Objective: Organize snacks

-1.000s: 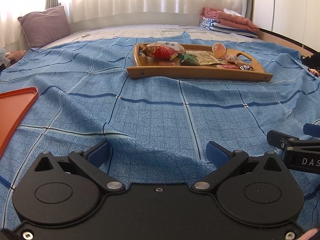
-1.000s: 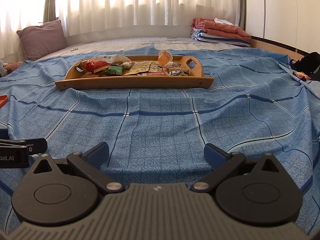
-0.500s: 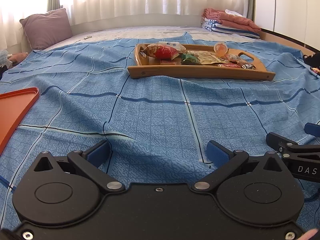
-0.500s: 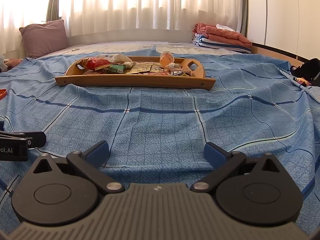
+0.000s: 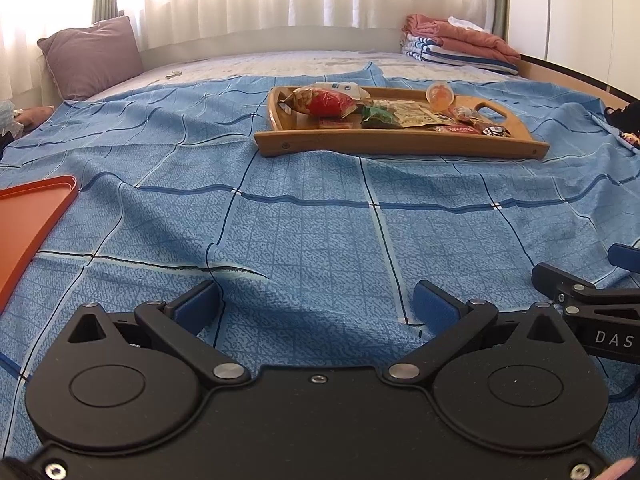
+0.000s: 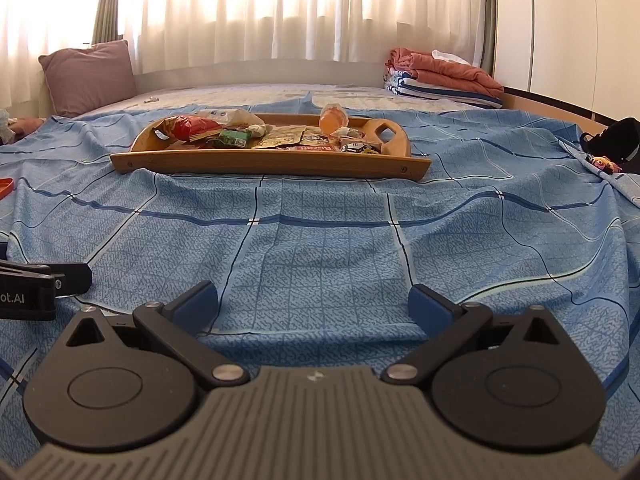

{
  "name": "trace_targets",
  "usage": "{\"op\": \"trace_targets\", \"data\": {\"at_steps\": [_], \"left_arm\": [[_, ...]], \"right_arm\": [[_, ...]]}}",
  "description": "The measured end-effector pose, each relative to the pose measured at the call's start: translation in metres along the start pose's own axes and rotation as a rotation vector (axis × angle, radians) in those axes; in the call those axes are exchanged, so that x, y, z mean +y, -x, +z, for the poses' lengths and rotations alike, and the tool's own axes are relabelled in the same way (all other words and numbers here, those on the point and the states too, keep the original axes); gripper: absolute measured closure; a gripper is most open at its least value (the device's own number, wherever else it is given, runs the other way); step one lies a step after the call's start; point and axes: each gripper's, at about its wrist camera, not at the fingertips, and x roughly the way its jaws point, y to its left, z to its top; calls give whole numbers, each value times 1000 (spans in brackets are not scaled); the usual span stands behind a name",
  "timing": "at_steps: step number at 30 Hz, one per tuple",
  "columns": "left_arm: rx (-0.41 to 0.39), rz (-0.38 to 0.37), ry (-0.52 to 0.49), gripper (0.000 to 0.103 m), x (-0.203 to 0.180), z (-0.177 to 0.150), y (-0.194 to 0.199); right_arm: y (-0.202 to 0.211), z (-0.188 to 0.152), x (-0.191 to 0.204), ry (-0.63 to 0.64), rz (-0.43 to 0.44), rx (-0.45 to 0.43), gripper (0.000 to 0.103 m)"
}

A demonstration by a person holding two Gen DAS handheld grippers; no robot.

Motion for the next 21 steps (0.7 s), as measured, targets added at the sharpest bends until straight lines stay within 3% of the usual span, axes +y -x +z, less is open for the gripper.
{"op": "trace_targets", "data": {"at_steps": [21], "left_arm": [[-1,-10,3,0,2,-1,1]], "right_arm": [[0,0,0,0,0,-4,0]]}}
